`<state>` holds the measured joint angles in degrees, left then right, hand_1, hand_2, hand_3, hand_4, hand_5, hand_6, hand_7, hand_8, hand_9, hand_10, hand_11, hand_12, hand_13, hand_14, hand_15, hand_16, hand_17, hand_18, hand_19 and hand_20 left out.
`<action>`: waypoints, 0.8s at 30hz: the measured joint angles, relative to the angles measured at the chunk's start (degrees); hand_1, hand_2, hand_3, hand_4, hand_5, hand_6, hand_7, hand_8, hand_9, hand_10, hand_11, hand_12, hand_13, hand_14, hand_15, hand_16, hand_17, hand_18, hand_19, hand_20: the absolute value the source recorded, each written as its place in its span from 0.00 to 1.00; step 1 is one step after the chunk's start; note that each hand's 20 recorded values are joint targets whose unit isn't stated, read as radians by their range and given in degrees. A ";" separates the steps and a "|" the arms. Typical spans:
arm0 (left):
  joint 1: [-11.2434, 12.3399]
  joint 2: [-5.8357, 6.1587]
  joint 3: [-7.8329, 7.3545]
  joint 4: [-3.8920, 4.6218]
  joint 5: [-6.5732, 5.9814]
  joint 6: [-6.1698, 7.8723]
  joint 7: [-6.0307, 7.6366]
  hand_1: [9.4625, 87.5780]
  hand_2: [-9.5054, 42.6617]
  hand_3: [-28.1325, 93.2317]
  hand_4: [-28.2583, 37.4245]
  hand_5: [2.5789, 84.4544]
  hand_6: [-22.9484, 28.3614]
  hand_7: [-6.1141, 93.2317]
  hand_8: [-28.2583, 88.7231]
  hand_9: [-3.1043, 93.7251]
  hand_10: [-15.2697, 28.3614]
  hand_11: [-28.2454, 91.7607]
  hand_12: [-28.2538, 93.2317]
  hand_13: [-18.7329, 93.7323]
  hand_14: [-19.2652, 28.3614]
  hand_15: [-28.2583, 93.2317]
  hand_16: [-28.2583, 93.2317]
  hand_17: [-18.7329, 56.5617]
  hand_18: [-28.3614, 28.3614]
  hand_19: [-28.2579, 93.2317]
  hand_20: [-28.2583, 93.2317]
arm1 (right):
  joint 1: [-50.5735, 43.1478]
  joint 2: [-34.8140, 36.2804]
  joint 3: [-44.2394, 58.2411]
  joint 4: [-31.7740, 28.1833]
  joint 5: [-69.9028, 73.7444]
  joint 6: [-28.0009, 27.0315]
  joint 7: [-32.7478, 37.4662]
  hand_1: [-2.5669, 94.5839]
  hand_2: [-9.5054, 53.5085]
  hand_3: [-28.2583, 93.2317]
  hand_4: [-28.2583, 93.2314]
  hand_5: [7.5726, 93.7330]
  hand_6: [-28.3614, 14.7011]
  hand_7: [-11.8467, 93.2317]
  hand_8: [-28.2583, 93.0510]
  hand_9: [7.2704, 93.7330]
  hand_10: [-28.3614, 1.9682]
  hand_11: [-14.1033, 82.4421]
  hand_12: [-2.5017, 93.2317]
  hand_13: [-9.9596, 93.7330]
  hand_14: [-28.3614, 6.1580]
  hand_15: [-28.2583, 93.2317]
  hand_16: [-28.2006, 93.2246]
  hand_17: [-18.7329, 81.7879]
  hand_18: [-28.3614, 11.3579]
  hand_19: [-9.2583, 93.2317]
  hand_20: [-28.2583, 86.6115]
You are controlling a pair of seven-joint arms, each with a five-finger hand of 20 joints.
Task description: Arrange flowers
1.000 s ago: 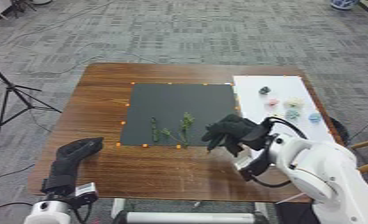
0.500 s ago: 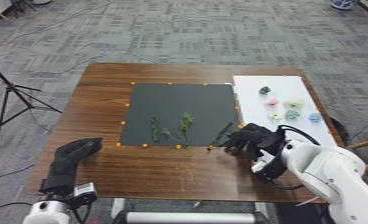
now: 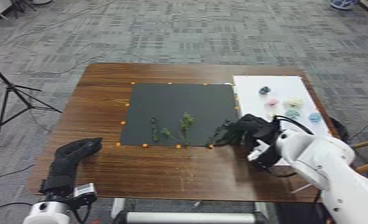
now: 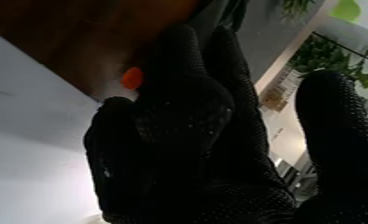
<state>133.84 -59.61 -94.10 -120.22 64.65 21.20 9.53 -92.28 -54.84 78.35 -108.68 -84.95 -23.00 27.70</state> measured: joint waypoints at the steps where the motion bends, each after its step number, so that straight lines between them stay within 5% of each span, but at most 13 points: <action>1: 0.00 -0.05 0.01 0.00 0.00 0.00 0.02 0.34 0.17 0.79 0.16 0.63 0.47 0.29 0.16 0.58 0.66 0.45 0.35 0.53 0.76 0.43 0.24 0.29 0.74 0.38 0.39 | 0.63 -0.20 -0.37 0.51 -0.09 -0.03 -0.12 0.32 0.35 0.65 0.16 0.68 0.54 0.22 0.19 0.71 0.39 0.24 0.16 1.00 0.67 0.67 0.51 0.85 0.36 1.00 0.71; 11: -0.20 -0.38 0.36 0.02 0.01 -0.17 0.19 0.34 0.17 0.79 0.16 0.63 0.47 0.29 0.16 0.58 0.66 0.45 0.35 0.53 0.76 0.43 0.24 0.29 0.74 0.38 0.39 | 5.94 -1.69 -3.87 3.53 -2.42 -1.47 -0.46 0.32 0.36 0.65 0.16 0.68 0.54 0.22 0.19 0.72 0.39 0.24 0.16 1.00 0.67 0.67 0.51 0.84 0.35 1.00 0.71; 24: 0.00 -0.44 0.28 -0.01 -0.03 -0.18 0.30 0.34 0.17 0.79 0.16 0.63 0.46 0.29 0.16 0.58 0.66 0.45 0.35 0.53 0.76 0.43 0.24 0.29 0.75 0.39 0.39 | 1.43 1.83 0.21 -1.36 0.32 -6.59 1.45 0.33 0.36 0.63 0.16 0.68 0.53 0.22 0.20 0.75 0.36 0.25 0.17 1.00 0.67 0.67 0.51 0.85 0.35 1.00 0.71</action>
<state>133.84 -60.05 -93.82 -120.24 64.62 21.02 9.83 -90.85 -53.01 78.56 -110.04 -84.63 -29.58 29.15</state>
